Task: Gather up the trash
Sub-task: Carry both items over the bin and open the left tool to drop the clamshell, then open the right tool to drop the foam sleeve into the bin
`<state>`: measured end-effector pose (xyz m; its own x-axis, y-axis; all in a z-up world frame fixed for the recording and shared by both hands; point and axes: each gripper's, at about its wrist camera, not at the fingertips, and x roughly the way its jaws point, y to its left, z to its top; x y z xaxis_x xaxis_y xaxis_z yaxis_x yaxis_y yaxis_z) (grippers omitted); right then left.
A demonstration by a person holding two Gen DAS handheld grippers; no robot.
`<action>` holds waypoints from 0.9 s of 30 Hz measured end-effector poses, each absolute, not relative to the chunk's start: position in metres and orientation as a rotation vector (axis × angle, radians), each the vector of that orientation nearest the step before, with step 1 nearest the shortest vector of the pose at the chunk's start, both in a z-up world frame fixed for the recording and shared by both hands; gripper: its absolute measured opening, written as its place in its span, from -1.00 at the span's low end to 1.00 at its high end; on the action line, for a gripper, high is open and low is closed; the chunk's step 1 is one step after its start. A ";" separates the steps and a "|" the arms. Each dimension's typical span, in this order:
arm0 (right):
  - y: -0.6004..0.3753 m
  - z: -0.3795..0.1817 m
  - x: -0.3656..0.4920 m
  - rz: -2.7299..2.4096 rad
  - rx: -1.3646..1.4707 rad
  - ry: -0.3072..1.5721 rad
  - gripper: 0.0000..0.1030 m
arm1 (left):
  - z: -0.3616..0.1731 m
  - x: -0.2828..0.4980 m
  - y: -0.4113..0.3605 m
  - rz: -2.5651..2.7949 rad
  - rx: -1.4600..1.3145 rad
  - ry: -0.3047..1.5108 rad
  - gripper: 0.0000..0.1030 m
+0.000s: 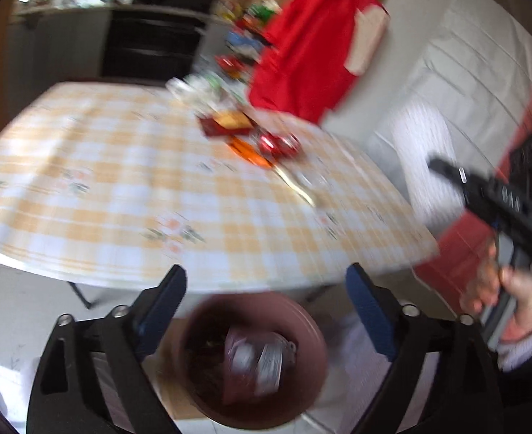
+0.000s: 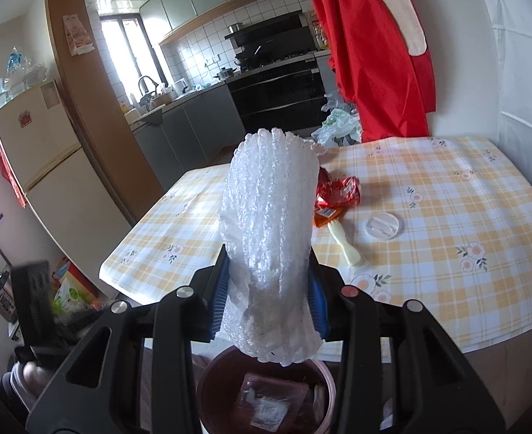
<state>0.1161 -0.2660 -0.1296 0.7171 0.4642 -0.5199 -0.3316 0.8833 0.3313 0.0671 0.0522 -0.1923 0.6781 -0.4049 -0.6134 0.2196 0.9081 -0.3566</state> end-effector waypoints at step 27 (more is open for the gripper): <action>-0.199 -0.197 0.085 0.639 0.050 0.961 0.36 | -0.153 0.055 0.120 -0.055 -0.285 0.581 0.88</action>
<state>0.0853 -0.1989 -0.1971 0.4050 0.5273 -0.7470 -0.4844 0.8166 0.3138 0.0553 0.1199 -0.1526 0.8358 -0.1307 -0.5333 -0.0291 0.9594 -0.2807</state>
